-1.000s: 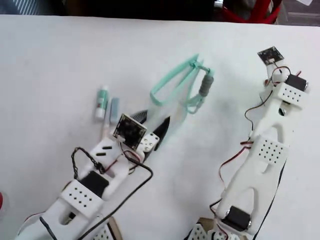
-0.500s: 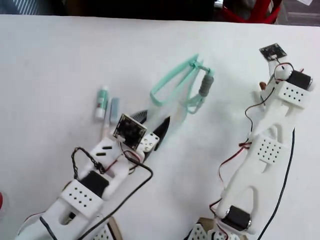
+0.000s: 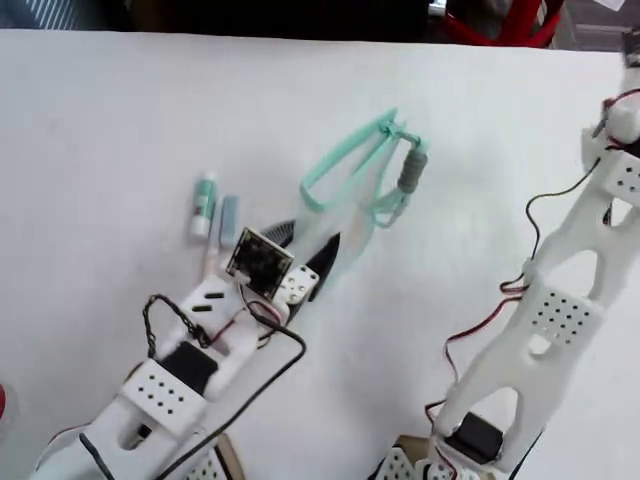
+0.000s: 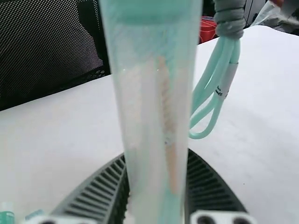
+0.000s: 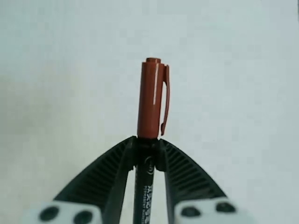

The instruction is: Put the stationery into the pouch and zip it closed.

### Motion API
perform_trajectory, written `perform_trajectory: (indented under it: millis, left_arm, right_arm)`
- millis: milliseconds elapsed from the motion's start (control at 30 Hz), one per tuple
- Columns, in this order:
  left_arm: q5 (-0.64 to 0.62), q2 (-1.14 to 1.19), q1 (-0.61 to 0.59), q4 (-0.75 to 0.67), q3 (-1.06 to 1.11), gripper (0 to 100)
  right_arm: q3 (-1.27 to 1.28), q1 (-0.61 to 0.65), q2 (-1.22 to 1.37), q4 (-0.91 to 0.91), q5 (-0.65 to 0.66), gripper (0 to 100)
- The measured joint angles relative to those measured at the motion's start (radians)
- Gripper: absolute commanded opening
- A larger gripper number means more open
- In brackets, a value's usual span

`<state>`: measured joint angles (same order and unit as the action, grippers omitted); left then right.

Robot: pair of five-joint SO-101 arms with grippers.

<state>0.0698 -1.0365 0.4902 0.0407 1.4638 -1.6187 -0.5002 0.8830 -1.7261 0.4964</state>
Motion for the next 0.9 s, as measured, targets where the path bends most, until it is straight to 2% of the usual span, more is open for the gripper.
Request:
perform_trajectory:
  millis: [333, 467, 667, 900]
  left_arm:
    - [0.0, 0.0, 0.0, 0.0, 0.0, 14]
    - [0.0, 0.0, 0.0, 0.0, 0.0, 14]
    - [0.0, 0.0, 0.0, 0.0, 0.0, 14]
    - [0.0, 0.0, 0.0, 0.0, 0.0, 14]
  right_arm:
    - [0.0, 0.0, -0.241, -0.003, -0.381, 1.7]
    - [0.071, 0.006, -0.347, -0.003, -0.443, 1.7]
    - [0.482, 0.103, -0.629, -0.003, -0.453, 1.8]
    - [1.01, 0.361, -1.105, 0.058, -0.453, 1.8]
